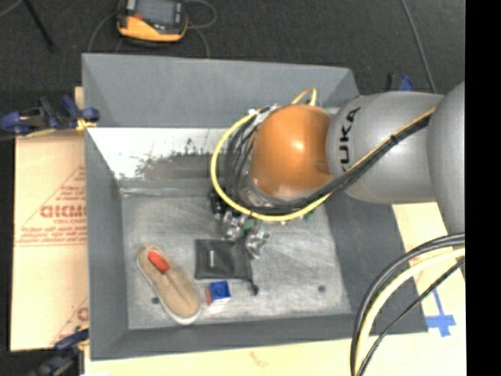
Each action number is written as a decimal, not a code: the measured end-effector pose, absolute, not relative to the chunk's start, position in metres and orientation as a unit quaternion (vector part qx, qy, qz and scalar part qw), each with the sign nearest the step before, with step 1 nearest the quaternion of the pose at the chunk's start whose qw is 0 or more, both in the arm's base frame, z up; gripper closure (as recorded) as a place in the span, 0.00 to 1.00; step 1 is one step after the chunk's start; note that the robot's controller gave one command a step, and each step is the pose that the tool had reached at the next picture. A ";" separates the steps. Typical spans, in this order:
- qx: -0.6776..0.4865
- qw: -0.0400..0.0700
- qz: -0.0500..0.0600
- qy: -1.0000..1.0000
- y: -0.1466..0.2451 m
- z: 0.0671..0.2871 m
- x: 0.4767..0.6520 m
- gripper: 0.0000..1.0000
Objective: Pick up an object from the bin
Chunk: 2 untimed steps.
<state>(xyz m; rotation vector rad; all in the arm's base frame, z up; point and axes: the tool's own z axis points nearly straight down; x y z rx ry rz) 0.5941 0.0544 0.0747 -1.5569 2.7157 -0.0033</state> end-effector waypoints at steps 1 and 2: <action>-0.497 0.005 0.000 0.868 0.054 0.077 0.593 1.00; -0.497 0.001 0.000 0.868 0.054 0.090 0.592 1.00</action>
Offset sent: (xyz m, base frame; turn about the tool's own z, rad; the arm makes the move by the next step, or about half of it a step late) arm 0.0001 0.0003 0.0072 0.0000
